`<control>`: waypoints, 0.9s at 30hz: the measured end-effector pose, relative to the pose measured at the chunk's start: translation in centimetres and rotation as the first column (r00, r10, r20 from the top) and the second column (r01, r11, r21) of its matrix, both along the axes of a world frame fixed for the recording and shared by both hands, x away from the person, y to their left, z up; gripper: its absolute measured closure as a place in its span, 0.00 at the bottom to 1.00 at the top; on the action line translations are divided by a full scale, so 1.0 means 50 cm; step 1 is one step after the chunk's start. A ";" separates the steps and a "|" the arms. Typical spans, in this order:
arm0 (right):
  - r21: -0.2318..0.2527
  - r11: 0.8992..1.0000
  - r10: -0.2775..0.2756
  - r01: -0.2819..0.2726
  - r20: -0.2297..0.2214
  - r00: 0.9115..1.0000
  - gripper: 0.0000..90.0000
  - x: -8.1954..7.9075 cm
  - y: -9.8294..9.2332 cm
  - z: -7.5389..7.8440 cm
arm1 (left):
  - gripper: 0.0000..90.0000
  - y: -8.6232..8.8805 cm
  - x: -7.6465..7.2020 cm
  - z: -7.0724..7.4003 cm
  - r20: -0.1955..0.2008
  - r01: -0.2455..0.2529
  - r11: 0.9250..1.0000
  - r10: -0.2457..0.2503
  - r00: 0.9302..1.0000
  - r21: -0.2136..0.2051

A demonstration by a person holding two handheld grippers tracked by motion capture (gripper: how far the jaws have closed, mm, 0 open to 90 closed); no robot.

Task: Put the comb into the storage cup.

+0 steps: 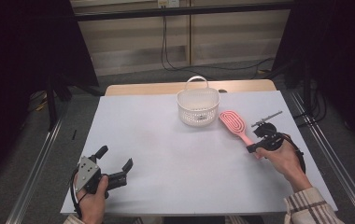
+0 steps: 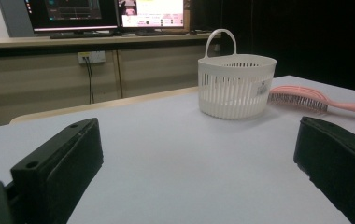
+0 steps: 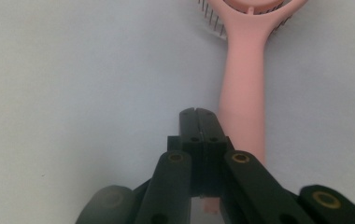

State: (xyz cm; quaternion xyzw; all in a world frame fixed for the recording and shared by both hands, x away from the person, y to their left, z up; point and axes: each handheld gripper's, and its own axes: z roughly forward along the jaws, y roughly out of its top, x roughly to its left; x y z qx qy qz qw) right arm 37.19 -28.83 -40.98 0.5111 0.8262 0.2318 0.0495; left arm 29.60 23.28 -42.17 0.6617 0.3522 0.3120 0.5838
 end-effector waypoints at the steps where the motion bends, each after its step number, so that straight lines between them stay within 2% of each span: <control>1: 0.001 1.000 -0.005 0.005 0.000 1.000 1.00 0.000 0.000 0.000 | 0.02 0.000 0.000 0.000 0.000 -0.001 1.000 0.001 1.000 -0.002; 6: 0.011 1.000 0.003 -0.002 -0.007 1.000 1.00 0.000 0.000 -0.001 | 0.02 -0.001 0.000 0.000 0.001 0.002 1.000 -0.002 1.000 -0.002; 9: 0.043 0.999 0.013 -0.013 0.006 1.000 1.00 -0.003 0.000 0.004 | 0.02 -0.001 0.000 0.000 -0.003 0.001 1.000 -0.001 1.000 -0.006; 14: 0.118 0.992 0.027 -0.033 0.057 0.998 1.00 -0.009 -0.003 0.019 | 0.02 -0.001 0.000 0.000 -0.003 -0.001 1.000 0.001 1.000 -0.006; 19: 0.158 0.986 0.028 -0.043 0.098 0.995 1.00 -0.012 -0.010 0.027 | 0.02 0.000 0.000 0.000 -0.001 0.001 1.000 -0.001 1.000 -0.001; 21: 0.165 0.985 0.030 -0.048 0.108 0.994 0.92 -0.012 -0.011 0.029 | 0.02 -0.001 0.000 0.000 -0.003 0.001 1.000 -0.001 1.000 -0.008; 23: 0.178 0.982 0.035 -0.056 0.120 0.992 0.90 -0.013 -0.011 0.031 | 0.02 -0.001 0.000 0.000 -0.003 0.000 1.000 0.000 1.000 -0.005; 24: 0.173 0.983 0.035 -0.056 0.123 0.992 0.88 -0.013 -0.011 0.033 | 0.02 -0.001 0.001 0.000 -0.003 0.000 1.000 0.000 1.000 -0.007; 26: 0.161 0.986 0.030 -0.051 0.134 0.991 0.77 -0.013 -0.010 0.035 | 0.02 -0.001 0.000 0.000 -0.004 0.000 1.000 0.000 1.000 -0.008; 27: 0.155 0.987 0.028 -0.049 0.134 0.991 0.76 -0.013 -0.009 0.037 | 0.02 -0.001 0.001 -0.001 -0.005 0.003 1.000 -0.003 1.000 -0.008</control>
